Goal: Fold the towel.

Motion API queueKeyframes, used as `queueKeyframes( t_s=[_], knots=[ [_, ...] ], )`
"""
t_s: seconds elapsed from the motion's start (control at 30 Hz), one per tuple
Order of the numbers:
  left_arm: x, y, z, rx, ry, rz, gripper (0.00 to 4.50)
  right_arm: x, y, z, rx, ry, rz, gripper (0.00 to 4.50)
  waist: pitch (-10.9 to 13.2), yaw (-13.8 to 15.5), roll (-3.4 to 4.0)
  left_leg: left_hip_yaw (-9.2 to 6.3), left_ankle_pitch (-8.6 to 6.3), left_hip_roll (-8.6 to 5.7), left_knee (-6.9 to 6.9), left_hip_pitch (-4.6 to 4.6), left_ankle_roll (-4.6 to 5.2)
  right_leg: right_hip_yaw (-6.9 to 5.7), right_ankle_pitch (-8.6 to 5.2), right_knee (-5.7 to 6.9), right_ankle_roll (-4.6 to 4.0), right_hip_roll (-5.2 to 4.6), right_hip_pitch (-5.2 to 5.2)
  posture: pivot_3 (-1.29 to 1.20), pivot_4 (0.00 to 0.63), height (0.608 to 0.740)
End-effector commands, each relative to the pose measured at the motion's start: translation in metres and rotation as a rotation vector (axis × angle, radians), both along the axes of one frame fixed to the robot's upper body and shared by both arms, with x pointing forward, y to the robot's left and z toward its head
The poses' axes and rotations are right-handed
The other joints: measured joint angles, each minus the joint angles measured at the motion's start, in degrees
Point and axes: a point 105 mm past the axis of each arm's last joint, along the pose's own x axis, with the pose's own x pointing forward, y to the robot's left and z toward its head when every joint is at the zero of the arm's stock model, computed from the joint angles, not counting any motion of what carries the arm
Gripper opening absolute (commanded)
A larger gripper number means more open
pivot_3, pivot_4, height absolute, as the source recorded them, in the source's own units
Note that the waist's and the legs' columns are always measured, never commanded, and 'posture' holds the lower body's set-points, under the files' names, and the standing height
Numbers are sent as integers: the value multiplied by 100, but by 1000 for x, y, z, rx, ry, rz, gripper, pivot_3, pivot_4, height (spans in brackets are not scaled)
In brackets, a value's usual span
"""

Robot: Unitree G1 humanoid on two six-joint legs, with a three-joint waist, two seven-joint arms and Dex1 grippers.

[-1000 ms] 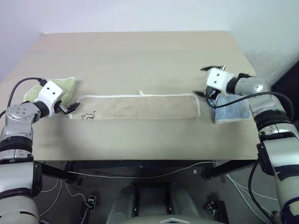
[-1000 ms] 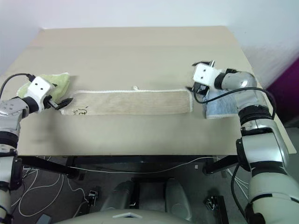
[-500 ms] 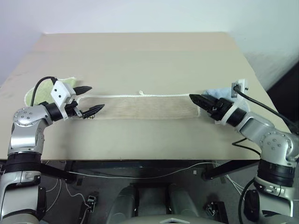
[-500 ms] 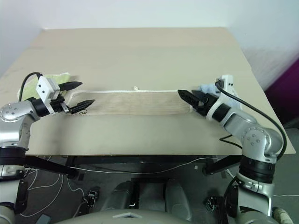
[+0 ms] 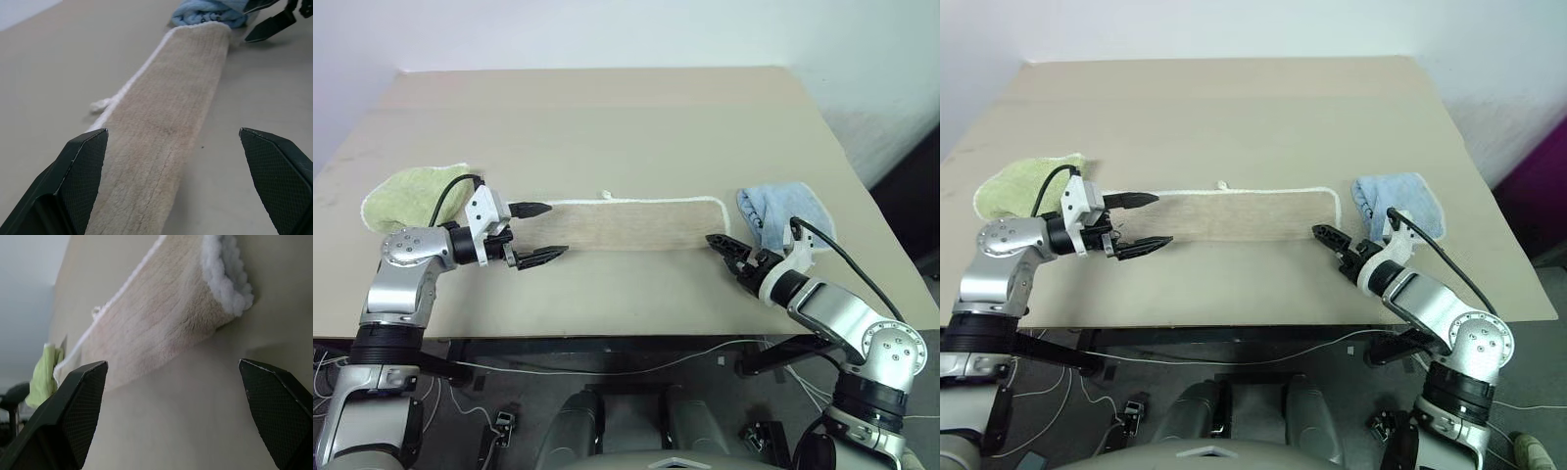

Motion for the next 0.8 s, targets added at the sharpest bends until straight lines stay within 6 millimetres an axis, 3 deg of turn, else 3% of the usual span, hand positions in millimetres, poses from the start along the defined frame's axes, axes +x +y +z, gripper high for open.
queueKeyframes(
  t_s=[0.03,0.23,0.47,0.57,0.8],
  knots=[
    [-8,-10,5,-15,-18,-45,4500,11,4,9,76,4,-31,4474,0,2,0,1,0,0,0,0,0,0,0,-1,0,0,0,0,150,740],
    [-10,-12,3,-12,-15,-43,4500,31,10,-7,113,75,-77,4474,-2,2,-3,1,0,0,2,2,0,-1,0,-1,0,4,3,0,150,740],
    [-11,-6,6,-14,-28,-16,4500,49,4,-12,140,77,-159,4474,-6,-29,-4,1,0,6,1,24,1,0,0,-2,0,10,24,0,150,740],
    [-13,-6,5,-16,-27,-10,4500,54,1,-11,142,64,-181,3855,-7,-6,-3,2,0,5,2,24,1,0,0,-3,0,9,25,0,150,740],
    [-13,-6,3,-38,-28,12,4500,53,-9,-7,124,31,-207,1454,-7,11,-2,2,0,2,2,19,1,0,0,-4,0,3,21,0,150,740]
  ],
)
